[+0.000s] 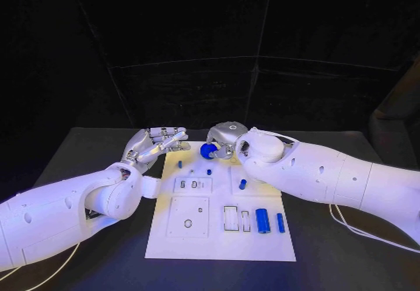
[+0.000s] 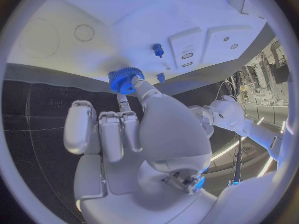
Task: Assemble the parts on the task board
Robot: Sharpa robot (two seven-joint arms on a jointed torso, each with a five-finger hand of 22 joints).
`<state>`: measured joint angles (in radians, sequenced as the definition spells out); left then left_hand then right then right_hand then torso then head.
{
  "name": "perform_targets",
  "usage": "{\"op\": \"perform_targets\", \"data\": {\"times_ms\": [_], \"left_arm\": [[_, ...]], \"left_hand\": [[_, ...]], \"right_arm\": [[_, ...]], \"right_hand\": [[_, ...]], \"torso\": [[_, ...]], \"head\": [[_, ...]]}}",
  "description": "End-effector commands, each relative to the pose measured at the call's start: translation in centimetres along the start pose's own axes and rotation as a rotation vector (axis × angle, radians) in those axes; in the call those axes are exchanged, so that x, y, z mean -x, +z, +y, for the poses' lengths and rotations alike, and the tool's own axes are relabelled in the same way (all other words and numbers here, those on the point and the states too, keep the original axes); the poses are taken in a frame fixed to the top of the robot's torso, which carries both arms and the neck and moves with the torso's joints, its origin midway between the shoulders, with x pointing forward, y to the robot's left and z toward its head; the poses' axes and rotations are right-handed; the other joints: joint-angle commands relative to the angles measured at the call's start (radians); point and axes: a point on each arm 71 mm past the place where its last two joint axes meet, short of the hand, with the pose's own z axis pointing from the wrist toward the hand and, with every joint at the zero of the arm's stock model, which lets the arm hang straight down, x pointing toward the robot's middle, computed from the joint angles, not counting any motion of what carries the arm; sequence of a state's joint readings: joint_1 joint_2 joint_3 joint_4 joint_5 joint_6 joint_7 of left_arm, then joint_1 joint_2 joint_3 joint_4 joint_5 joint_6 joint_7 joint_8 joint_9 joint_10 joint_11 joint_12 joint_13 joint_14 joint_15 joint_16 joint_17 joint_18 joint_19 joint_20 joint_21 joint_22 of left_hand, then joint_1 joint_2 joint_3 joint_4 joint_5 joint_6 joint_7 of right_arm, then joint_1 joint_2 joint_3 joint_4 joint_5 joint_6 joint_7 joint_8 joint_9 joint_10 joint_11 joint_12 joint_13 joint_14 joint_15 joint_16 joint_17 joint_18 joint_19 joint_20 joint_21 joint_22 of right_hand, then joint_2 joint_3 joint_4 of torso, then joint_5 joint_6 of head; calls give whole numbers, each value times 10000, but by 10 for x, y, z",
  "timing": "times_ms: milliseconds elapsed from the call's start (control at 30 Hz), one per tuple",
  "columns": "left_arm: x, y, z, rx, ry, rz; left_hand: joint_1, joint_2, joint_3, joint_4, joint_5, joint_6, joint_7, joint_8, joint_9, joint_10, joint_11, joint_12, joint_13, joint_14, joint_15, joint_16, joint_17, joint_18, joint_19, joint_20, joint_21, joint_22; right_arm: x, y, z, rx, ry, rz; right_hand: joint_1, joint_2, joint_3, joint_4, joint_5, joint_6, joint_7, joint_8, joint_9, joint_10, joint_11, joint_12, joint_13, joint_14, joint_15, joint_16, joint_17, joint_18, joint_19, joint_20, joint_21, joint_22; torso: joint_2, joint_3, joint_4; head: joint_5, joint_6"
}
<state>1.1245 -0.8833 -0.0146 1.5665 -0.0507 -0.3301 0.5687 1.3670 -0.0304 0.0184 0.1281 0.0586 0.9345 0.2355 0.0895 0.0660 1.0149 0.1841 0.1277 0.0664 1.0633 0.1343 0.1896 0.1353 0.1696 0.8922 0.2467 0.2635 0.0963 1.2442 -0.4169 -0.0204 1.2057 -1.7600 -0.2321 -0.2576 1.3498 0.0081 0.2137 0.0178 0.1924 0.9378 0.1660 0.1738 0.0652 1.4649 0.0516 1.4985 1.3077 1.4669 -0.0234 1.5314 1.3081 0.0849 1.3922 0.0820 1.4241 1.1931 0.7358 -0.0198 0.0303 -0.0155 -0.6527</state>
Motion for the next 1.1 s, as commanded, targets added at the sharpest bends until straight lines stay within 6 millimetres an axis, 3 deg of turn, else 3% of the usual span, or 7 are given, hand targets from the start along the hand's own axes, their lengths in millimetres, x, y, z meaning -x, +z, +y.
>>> {"op": "perform_targets", "data": {"times_ms": [33, 333, 600, 833, 967, 1100], "left_arm": [[-1, 1, -1, -76, -36, 103], [-2, 1, -1, -72, -40, 109], [-2, 1, -1, -68, -37, 105], [-2, 1, -1, -61, -40, 110], [-2, 1, -1, -56, -40, 111], [-2, 1, -1, -52, -40, 111]], "left_hand": [[13, 113, -7, -75, -29, -37, 66, -49, -2, 8, 4, -39, -7, 45, 27, -66, 14, 145, 69, 17, -36, -9], [13, 113, -7, -75, -29, -37, 66, -49, -2, 8, 4, -39, -7, 45, 27, -66, 14, 145, 69, 17, -36, -9], [13, 113, -7, -75, -29, -37, 66, -49, -2, 8, 4, -39, -7, 45, 27, -66, 14, 145, 69, 17, -36, -9], [17, 115, -7, -84, -30, -37, 66, -51, -2, 8, 4, -41, -7, 45, 27, -70, 15, 145, 71, 16, -38, -12], [22, 118, -7, -95, -30, -37, 66, -53, -2, 8, 4, -44, -7, 45, 27, -74, 16, 145, 73, 16, -41, -15], [22, 118, -7, -95, -30, -37, 66, -53, -2, 8, 4, -44, -7, 45, 27, -74, 16, 145, 73, 16, -41, -15]], "right_arm": [[-1, 2, 1, -64, -220, 243], [-3, 6, 7, -5, -212, 318], [-5, 8, 11, 104, -174, 459], [-6, 10, 12, 14, -131, 619], [-7, 11, 9, -140, -128, 683], [-8, 11, 9, -198, -119, 786]], "right_hand": [[-91, -72, 75, 5, 9, 571, -287, -46, 13, 586, -15, -11, 1856, 808, -12, 13, 1473, -110, 38, 1, 42, 6], [-170, -153, 135, -10, -50, 538, -259, -127, 9, 564, 8, -45, 1827, 805, 8, 8, 1463, -108, 34, 15, 36, -7], [-678, -537, -70, 142, -539, 199, -128, -467, -6, 512, 132, -133, 1752, 803, 115, 5, 1458, -112, 34, 105, 29, -9], [-1455, -707, -641, 716, -819, -67, -78, -766, 15, 440, 191, -249, 1655, 804, 179, 7, 1471, -104, 24, 180, 15, -35], [-1703, -768, -947, 1059, -776, -499, 55, -1066, -11, 353, 302, -376, 1543, 804, 263, 9, 1480, -106, 17, 244, 8, -48], [-1734, -762, -1164, 1291, -641, -724, 123, -1117, 0, 321, 369, -417, 1510, 808, 328, 19, 1508, -104, 16, 310, 10, -46]], "torso": [[-3, 7, -10], [-4, 10, -22], [-7, 10, -22], [-3, 8, -16], [-7, 4, -20], [-1, 12, -23]], "head": [[21, -27], [24, -38], [24, -39], [28, -53], [27, -53], [34, -58]]}}
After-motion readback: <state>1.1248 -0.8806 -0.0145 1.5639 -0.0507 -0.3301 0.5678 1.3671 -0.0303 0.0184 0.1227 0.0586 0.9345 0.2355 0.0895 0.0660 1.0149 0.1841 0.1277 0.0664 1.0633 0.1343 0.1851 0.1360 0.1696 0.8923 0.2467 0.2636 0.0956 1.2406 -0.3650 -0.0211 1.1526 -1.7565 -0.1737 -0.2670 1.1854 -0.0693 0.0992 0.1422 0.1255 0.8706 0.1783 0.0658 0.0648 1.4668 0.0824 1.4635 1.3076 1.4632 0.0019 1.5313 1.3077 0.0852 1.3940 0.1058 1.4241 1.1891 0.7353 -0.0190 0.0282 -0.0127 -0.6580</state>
